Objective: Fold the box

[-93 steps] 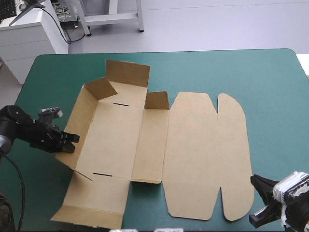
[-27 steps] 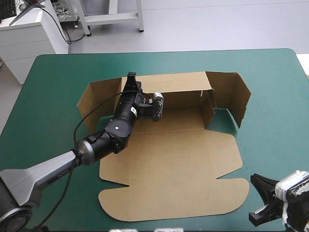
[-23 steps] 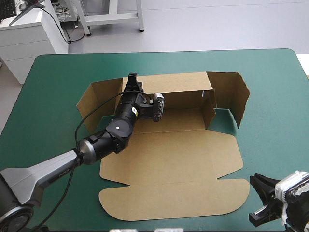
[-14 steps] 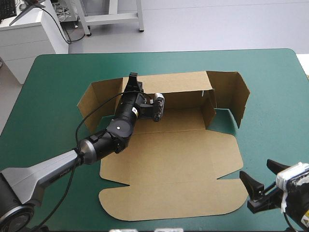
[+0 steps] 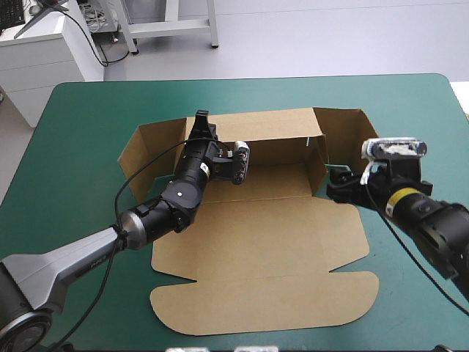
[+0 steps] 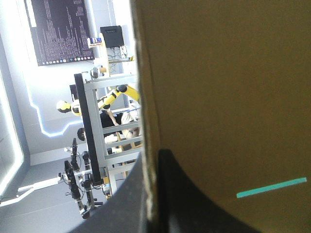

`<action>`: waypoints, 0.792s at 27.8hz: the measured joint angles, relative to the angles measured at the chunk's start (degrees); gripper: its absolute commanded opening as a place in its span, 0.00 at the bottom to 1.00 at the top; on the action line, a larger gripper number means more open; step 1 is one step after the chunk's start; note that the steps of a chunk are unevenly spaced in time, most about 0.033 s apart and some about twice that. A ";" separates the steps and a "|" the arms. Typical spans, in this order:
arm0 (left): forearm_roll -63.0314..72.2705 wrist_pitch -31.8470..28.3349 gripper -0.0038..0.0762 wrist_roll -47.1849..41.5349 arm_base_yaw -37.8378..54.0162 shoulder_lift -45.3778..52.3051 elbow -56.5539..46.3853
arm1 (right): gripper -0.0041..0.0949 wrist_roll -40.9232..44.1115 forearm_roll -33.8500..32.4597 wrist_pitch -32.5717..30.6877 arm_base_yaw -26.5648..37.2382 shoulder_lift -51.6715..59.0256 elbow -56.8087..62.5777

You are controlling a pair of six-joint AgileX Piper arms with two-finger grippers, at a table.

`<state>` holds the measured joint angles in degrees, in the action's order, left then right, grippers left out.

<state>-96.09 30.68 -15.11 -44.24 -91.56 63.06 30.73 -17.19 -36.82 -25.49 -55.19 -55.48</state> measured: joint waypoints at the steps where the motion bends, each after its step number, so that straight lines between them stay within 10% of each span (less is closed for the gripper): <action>1: 0.00 -0.06 0.04 -0.57 0.00 0.00 0.00 | 0.86 1.03 -0.43 -0.76 1.50 -2.88 -3.53; 11: 0.08 -0.69 0.04 -4.87 0.00 0.00 0.00 | 0.86 -31.62 33.85 -19.14 27.42 -29.22 -35.92; 22: -0.43 -4.07 0.04 -5.14 0.01 0.00 0.00 | 0.86 -35.16 34.29 -31.44 30.96 -53.69 -64.91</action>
<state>-96.52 26.60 -20.26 -44.23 -91.56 63.06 -4.44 17.10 -68.26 5.47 -108.88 -120.38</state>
